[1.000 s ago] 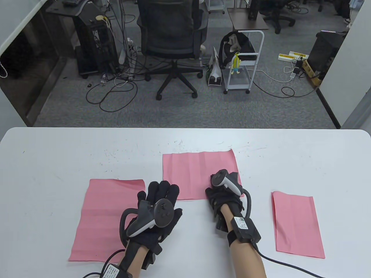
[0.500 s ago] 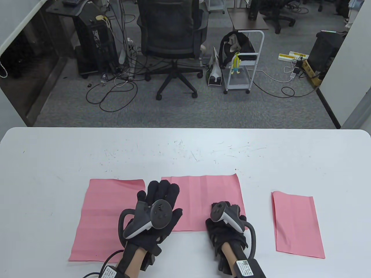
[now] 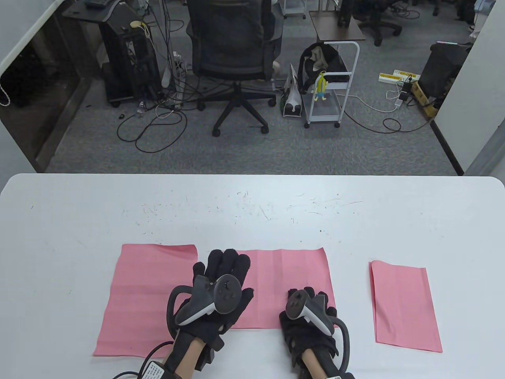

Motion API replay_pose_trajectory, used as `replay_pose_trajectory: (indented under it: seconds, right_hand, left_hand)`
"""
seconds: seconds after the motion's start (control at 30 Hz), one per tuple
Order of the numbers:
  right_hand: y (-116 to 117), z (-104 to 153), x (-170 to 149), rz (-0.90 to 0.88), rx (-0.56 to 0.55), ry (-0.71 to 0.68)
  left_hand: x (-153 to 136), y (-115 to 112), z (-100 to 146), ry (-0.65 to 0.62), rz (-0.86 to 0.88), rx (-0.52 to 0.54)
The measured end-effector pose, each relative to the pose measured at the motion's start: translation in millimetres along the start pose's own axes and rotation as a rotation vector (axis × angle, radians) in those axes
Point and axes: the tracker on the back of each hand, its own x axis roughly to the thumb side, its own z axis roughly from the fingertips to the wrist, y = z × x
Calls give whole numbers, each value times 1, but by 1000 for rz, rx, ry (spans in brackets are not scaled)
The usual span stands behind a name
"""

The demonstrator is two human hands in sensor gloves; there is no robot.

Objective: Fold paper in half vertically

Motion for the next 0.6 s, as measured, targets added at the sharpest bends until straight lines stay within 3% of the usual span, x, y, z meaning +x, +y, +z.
replay_pose_trajectory:
  seconds: [0.6]
  right_hand:
    - [1,0,0,17,-9,-7]
  left_hand:
    - [4,-92,-47,53,-103,-379]
